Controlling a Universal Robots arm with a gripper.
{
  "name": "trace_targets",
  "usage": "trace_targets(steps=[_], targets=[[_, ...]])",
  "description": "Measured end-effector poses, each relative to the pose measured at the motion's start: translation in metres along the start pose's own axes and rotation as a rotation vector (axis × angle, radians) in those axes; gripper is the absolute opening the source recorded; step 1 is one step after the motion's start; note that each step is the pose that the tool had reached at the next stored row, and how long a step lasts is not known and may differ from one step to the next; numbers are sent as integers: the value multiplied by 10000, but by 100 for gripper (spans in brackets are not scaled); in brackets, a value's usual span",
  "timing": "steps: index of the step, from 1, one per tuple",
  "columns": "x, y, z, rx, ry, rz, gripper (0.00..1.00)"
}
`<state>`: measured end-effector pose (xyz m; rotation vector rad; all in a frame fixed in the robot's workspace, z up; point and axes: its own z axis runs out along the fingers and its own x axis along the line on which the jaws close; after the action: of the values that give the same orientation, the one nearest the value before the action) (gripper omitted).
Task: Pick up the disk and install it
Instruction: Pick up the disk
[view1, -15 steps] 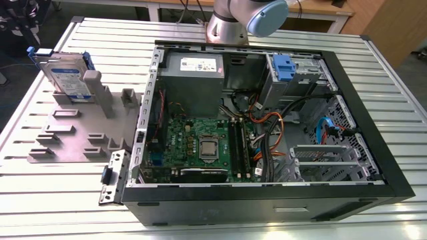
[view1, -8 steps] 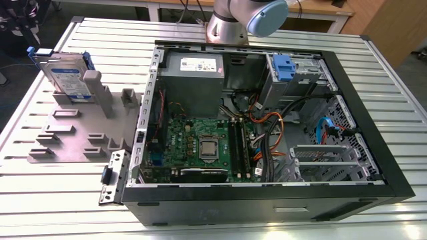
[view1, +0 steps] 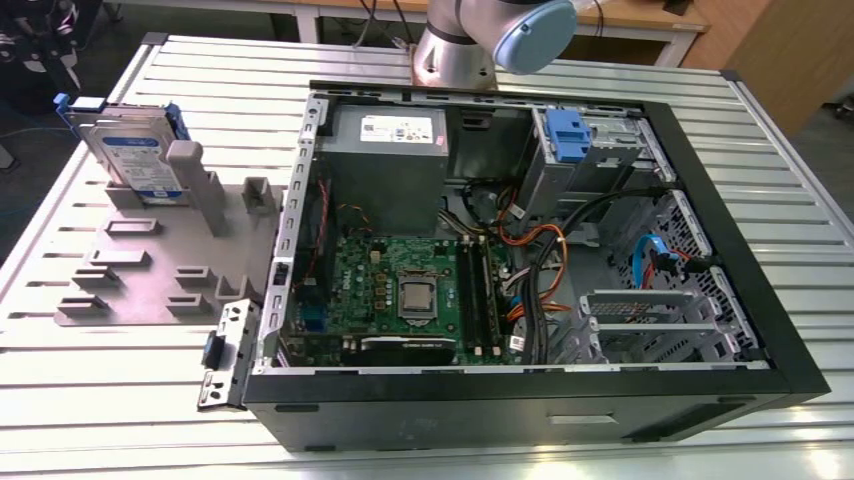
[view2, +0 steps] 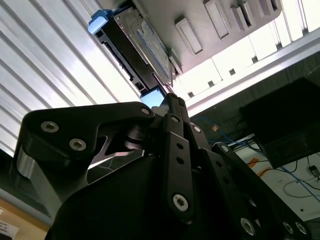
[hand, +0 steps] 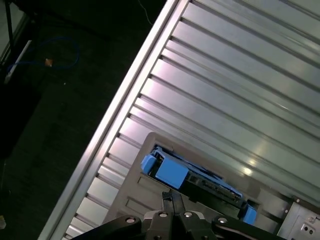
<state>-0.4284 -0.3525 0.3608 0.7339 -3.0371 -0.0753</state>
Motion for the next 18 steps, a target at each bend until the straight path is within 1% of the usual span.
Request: trace_targets(steps=[7,18], targets=[[0,0,0,1,19,-372,11],[0,0,0,4,42,-822,11]])
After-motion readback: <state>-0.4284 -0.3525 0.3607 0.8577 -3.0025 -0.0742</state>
